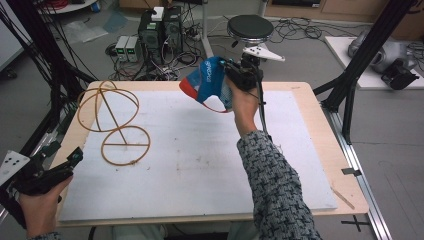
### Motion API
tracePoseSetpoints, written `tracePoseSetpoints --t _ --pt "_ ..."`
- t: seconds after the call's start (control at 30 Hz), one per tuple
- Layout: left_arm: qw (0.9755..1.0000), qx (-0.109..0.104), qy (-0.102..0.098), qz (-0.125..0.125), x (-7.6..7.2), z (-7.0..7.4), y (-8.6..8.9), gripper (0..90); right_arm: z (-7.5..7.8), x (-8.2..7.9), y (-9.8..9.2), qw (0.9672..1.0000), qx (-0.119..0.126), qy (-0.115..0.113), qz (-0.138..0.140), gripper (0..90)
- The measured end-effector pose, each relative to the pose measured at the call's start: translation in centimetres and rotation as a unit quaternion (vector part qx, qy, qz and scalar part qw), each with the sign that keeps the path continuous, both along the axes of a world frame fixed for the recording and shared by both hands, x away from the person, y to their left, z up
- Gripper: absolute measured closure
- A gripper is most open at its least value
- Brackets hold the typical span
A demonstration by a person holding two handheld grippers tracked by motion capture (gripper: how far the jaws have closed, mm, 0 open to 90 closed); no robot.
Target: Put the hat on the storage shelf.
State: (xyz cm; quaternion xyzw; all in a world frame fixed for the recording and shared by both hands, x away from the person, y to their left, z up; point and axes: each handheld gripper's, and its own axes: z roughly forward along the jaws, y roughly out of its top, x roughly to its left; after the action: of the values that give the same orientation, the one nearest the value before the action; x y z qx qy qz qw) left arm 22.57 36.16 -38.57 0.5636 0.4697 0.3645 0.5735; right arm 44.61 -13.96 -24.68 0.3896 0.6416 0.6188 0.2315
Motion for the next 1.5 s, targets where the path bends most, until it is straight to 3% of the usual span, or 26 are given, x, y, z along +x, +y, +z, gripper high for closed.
tracePoseSetpoints --t 0.4,0.77,1.13,1.5 --pt "0.9999 0.004 -0.007 0.011 -0.5 0.4 0.6 20.1 3.3 0.1 5.6 0.9994 -0.003 -0.017 0.031 89.4" --pt "0.9997 -0.003 -0.015 0.018 -1.0 0.7 1.5 20.0 5.2 -0.3 10.7 0.9976 0.0 -0.028 0.063 89.4" --pt "0.9995 -0.01 -0.021 0.023 -1.4 0.8 2.2 20.0 7.4 -1.5 15.6 0.9935 -0.004 -0.045 0.104 89.4" --pt "0.9993 -0.012 -0.023 0.025 -1.5 0.9 2.4 20.0 7.6 -2.9 18.5 0.9879 -0.013 -0.048 0.147 89.4"
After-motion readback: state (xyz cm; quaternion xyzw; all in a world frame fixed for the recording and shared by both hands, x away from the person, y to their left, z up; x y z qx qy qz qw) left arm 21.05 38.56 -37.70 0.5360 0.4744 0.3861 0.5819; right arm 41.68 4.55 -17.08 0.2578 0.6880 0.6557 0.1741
